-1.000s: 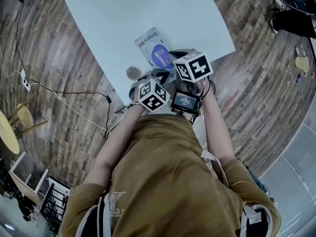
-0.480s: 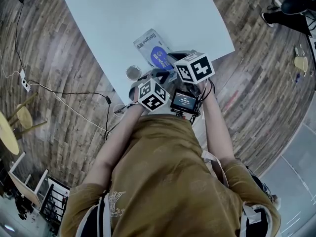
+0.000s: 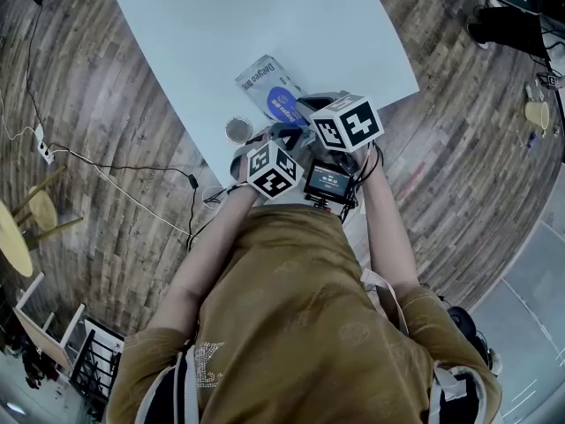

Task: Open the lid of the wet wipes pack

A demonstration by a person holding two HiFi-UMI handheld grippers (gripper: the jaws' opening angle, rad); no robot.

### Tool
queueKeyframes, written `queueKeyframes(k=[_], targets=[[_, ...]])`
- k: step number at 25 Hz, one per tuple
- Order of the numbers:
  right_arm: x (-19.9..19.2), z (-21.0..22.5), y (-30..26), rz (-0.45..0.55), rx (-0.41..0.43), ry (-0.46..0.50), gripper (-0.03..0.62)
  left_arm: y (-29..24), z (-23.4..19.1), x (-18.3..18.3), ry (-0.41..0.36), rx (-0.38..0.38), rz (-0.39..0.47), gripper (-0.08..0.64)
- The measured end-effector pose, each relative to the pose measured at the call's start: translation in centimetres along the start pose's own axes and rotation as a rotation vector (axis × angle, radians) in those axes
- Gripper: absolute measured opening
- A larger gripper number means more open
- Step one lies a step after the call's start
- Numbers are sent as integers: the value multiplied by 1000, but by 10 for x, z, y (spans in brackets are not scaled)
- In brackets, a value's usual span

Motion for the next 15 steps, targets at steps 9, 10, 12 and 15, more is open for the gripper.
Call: queueKeyframes(k=[9,10,12,15], targets=[[0,-4,1,-14,21,14,6,0,1,0,2,2,5,5],[0,-4,1,-15,23,14,6,0,0,0,2,3,4,5],[-1,-5,1,-19,26,11,6,0,0,0,6,3,5,5],[-1,-7,1,-18,28,20,6,0,0,-1,14,5,6,5]])
Point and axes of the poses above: the fingertips, and each gripper's own axes: y backward along the fingers, z to its right, x out of its top, the point moved 1 cm from there along y, backward along the fingers, and after that the axes turned 1 degree about z, right-handed, at the moved point
